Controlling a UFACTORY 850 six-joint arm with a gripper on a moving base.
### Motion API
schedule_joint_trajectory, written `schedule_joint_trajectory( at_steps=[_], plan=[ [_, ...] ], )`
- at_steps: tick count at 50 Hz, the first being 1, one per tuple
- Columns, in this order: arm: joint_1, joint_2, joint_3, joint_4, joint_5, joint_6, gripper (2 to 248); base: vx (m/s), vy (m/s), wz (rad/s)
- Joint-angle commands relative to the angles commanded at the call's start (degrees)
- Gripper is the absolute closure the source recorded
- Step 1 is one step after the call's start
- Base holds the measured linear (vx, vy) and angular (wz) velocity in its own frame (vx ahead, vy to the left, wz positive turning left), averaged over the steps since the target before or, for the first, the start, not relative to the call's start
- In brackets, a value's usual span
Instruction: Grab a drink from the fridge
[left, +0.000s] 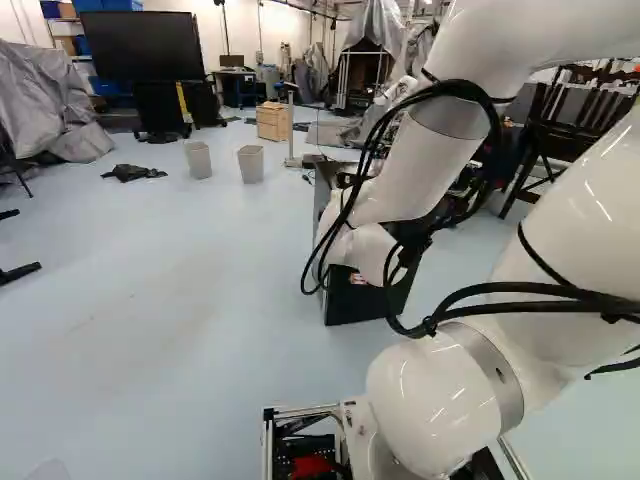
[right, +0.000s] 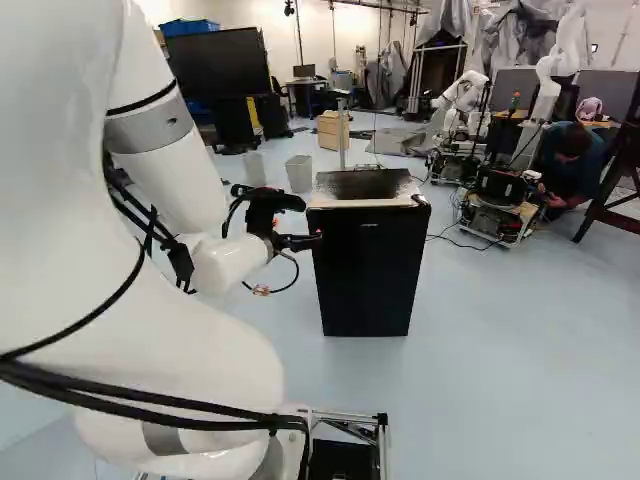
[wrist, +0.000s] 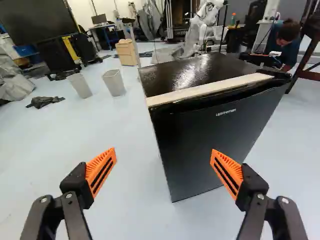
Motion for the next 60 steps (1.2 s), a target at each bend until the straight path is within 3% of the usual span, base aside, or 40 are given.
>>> schedule_joint_trajectory(
  at_steps=[41,49,60],
  plan=[
    [8.7,-13.7,-6.5,24.0,8.8,0.0,3,0.000,0.000,0.000],
    [10.3,-15.8,-7.8,26.6,9.8,0.0,3,0.000,0.000,0.000],
    [12.5,-17.3,-9.4,27.3,10.0,0.0,3,0.000,0.000,0.000]
  ],
)
